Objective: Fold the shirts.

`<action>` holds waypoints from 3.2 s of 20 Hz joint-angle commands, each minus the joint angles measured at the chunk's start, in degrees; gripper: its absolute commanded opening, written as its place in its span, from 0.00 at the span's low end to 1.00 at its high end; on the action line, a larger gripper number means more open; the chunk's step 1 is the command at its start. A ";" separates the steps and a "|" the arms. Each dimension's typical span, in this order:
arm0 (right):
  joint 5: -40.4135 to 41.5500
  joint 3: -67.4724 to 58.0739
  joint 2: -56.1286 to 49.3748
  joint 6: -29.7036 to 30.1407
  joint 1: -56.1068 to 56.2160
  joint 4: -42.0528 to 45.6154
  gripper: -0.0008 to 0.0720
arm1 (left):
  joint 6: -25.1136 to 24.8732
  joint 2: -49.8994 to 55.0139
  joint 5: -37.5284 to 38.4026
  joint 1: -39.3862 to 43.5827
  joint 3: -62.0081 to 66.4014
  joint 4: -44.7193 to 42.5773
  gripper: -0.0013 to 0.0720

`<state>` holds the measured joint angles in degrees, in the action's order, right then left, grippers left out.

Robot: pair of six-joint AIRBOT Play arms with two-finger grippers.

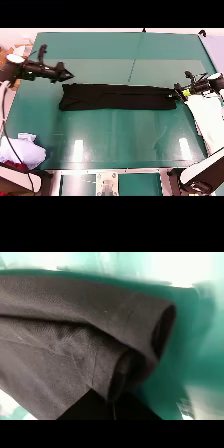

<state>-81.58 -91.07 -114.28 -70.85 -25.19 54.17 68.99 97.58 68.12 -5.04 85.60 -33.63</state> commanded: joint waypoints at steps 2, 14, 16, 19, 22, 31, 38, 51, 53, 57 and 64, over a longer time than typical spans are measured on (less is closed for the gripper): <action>-7.10 -5.73 2.93 -1.09 0.39 -1.57 0.03 | -1.05 0.63 -10.05 12.87 0.04 -0.42 0.05; -20.04 -21.18 18.56 -4.22 6.19 -18.49 0.03 | -1.49 16.06 -39.89 39.95 2.19 9.55 0.05; -20.00 -21.97 19.32 -4.17 7.32 -19.50 0.03 | -1.49 18.01 -38.64 39.93 4.81 11.19 0.05; -20.02 -22.10 19.34 -4.37 8.28 -19.65 0.03 | -1.55 18.56 -38.01 39.93 6.82 11.61 0.05; -19.89 -22.10 19.41 -4.94 8.28 -19.69 0.03 | -1.57 18.10 -27.71 36.74 8.63 9.20 0.05; -8.72 -19.10 19.54 -9.16 24.65 -23.52 0.03 | 15.19 18.08 31.47 9.90 31.54 -27.69 0.05; 24.81 -16.04 9.42 -9.14 50.34 -24.11 0.04 | 15.93 13.75 30.56 -0.96 32.13 -31.58 0.05; 22.53 -18.64 -0.48 -6.43 44.44 -19.56 0.68 | 15.58 11.04 29.99 -10.71 32.11 -30.60 0.05; 13.62 -18.62 0.31 -7.32 35.95 -19.41 0.71 | 15.61 10.99 30.01 -10.71 32.11 -30.32 0.05; 8.07 -10.47 0.26 -10.86 27.36 -15.91 0.76 | 16.13 10.99 29.53 -10.71 32.11 -30.34 0.05; 15.50 0.15 -3.02 -9.53 34.58 -17.31 0.76 | 16.50 10.99 28.55 -10.29 32.11 -30.40 0.05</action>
<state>-68.18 -93.30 -115.72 -80.71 6.46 36.40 85.45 108.62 97.06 -15.57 117.67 -64.05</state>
